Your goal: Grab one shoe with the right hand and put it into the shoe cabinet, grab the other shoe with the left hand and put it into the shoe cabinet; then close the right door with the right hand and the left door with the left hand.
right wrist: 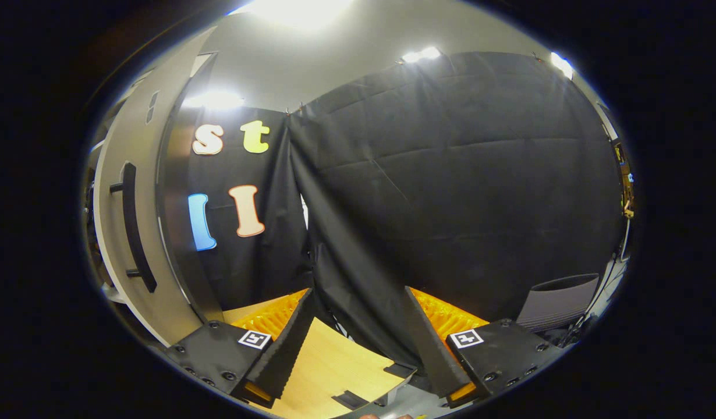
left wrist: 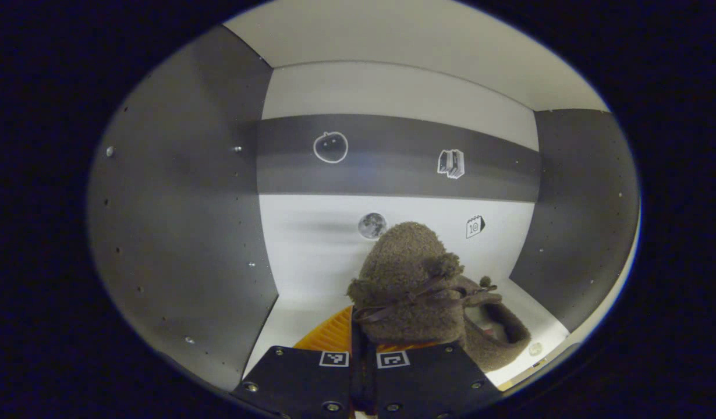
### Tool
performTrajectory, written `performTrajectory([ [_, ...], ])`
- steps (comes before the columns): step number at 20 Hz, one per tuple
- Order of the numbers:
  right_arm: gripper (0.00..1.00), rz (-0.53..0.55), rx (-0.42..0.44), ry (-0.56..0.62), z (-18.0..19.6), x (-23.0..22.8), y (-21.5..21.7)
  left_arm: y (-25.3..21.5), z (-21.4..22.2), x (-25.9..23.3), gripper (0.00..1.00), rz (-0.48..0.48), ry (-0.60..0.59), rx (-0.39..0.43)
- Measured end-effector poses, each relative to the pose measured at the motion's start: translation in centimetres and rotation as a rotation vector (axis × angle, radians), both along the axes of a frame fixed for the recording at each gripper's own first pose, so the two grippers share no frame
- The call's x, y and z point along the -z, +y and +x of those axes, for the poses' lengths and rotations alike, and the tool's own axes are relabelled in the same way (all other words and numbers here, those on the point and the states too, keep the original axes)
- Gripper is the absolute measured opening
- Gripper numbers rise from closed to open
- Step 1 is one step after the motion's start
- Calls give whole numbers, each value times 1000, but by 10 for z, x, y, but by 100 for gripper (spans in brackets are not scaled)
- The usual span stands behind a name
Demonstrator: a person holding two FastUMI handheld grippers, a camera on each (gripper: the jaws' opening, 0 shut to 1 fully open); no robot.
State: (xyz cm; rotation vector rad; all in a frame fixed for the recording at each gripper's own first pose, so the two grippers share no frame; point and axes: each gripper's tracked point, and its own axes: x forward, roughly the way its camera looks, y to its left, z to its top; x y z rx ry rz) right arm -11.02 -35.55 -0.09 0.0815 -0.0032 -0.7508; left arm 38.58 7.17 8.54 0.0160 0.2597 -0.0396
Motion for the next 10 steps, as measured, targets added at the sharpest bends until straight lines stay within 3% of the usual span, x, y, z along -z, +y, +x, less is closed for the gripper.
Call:
performTrajectory([
  [4, 96, 0, 29, -24, -5, -14, -9, 5, 18, 28, 2, 7, 70, -40],
  [6, 93, -9, 26, -37, 0, -20, -11, -2, 15, 33, 3, 10, 101, -2],
  [10, 96, -9, -24, -34, 22, -21, -8, -9, 5, 39, 68, 56, 125, 31],
])
